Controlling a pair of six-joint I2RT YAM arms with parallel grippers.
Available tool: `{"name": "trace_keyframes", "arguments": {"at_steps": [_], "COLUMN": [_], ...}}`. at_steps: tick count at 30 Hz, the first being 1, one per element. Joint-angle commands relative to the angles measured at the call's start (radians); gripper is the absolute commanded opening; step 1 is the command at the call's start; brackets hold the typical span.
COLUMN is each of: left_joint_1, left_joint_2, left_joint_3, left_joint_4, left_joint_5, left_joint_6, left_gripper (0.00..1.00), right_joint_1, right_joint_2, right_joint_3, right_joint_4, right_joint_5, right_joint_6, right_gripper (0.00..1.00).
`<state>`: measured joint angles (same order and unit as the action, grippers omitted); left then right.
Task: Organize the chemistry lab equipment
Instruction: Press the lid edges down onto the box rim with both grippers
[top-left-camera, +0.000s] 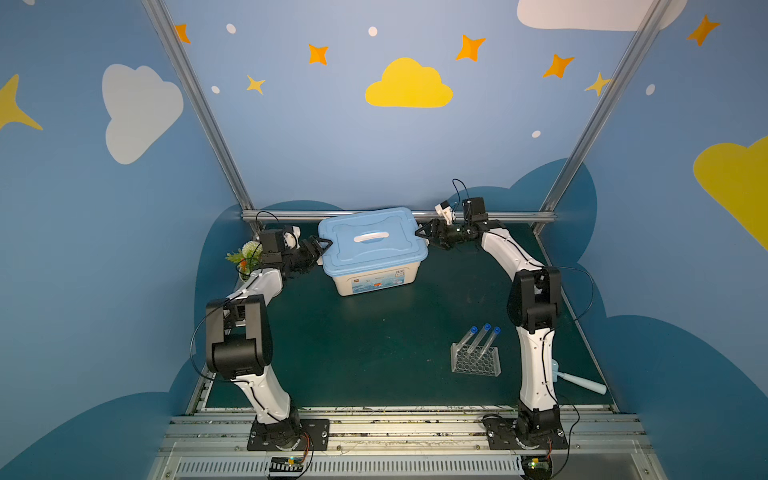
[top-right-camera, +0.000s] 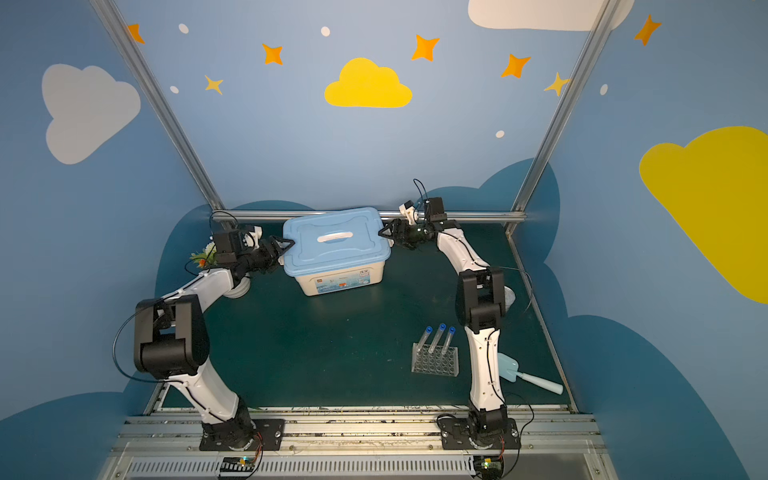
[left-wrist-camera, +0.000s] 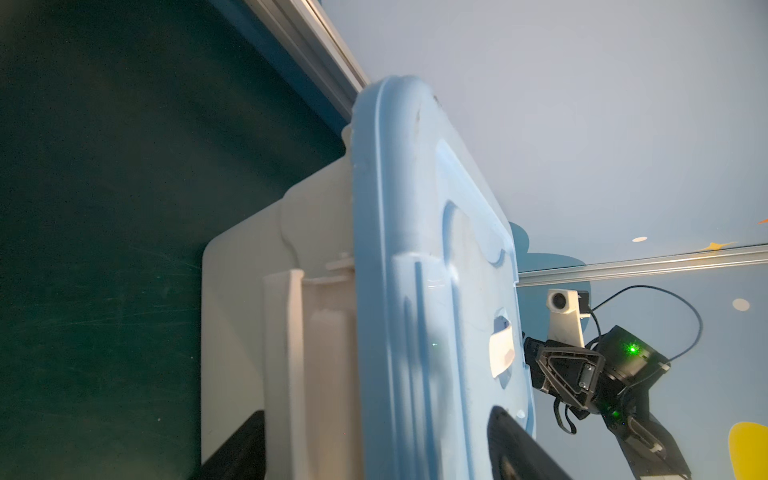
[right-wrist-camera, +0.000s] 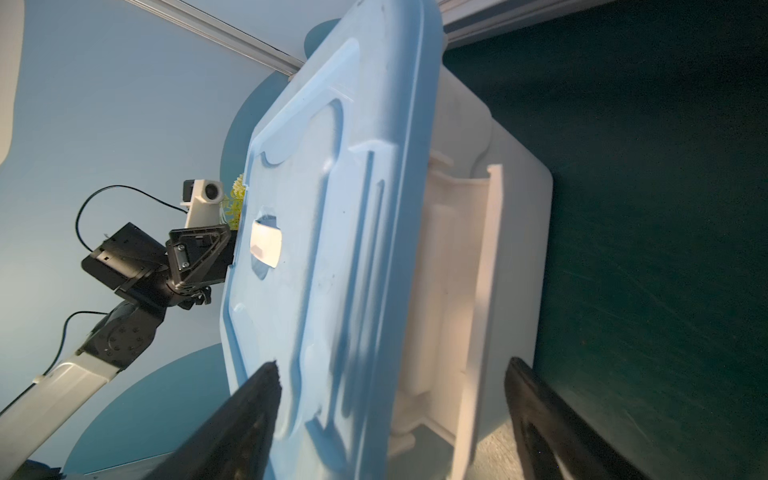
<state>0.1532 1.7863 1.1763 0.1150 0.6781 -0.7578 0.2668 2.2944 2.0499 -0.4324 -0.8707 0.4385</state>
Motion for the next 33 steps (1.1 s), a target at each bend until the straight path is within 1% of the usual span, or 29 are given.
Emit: {"name": "trace_keyframes", "arguments": {"at_steps": [1,6,10,11,19,33], "left_joint_1": [-0.004,-0.01,-0.014,-0.013,-0.015,-0.023], "left_joint_2": [0.009,-0.001,-0.019,-0.024,-0.035,-0.05], "left_joint_3": [0.031,0.061,0.071,0.071,0.091,0.13], "left_joint_4": [-0.015,-0.071,-0.112,-0.119,-0.175,-0.248], "left_joint_5": [0.017,0.005,-0.008,-0.014,-0.021,-0.056], "left_joint_6": [0.023,0.054,0.082,0.087,0.12,0.161], "left_gripper": [0.77,0.67,0.57,0.56,0.51,0.5], "right_joint_1": [0.014,0.031,0.052,0.058,0.076,0.095], "right_joint_2": [0.013,-0.01,-0.05,-0.058,-0.099,-0.16], "right_joint_3": [0.033,0.033,0.033,0.033,0.026,0.035], "right_joint_4": [0.027,-0.006,-0.066,-0.077,-0.101,-0.147], "right_joint_5": [-0.031,-0.011,0.039,0.05,0.084,0.143], "right_joint_6": [0.017,-0.016,-0.075,-0.085,-0.104,-0.136], "right_gripper": [0.82,0.74,0.73,0.73,0.7,0.7]}}
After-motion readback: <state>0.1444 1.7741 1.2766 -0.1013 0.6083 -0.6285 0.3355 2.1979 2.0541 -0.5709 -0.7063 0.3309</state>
